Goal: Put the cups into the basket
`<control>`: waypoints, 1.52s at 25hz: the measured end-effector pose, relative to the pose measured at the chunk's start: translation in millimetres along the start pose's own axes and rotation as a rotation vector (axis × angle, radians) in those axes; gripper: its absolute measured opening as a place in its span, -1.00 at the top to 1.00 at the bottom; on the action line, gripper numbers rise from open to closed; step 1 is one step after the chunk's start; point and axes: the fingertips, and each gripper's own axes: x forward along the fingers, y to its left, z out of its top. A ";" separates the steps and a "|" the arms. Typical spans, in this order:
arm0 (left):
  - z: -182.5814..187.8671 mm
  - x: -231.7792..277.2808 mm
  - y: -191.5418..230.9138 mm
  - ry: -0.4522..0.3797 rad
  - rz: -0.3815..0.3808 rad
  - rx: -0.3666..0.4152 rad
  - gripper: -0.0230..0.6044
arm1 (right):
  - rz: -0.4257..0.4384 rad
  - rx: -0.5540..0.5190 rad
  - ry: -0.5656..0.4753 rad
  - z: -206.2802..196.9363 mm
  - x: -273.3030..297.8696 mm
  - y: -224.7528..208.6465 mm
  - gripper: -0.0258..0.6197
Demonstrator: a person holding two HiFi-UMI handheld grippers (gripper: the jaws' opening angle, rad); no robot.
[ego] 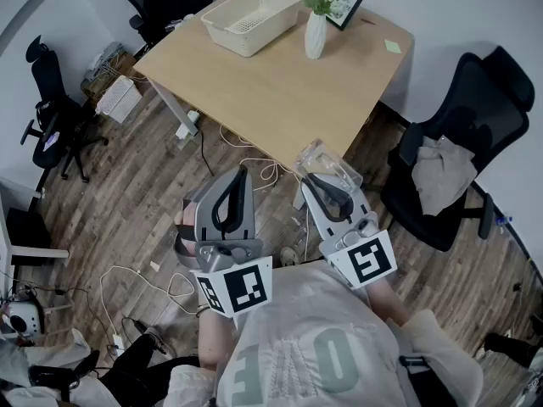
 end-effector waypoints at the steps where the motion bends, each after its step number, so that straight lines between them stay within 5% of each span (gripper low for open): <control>1: -0.8 0.4 -0.3 0.003 0.001 0.000 0.90 | 0.004 -0.004 -0.001 0.2 1.0 -0.4 0.83; 23: -26.2 19.2 27.7 0.045 0.013 -0.001 0.90 | 0.057 0.004 0.016 -8.3 32.2 -9.7 0.83; 38: -69.1 127.0 91.2 -0.034 -0.007 0.003 0.90 | 0.001 -0.035 0.009 3.4 145.0 -62.0 0.83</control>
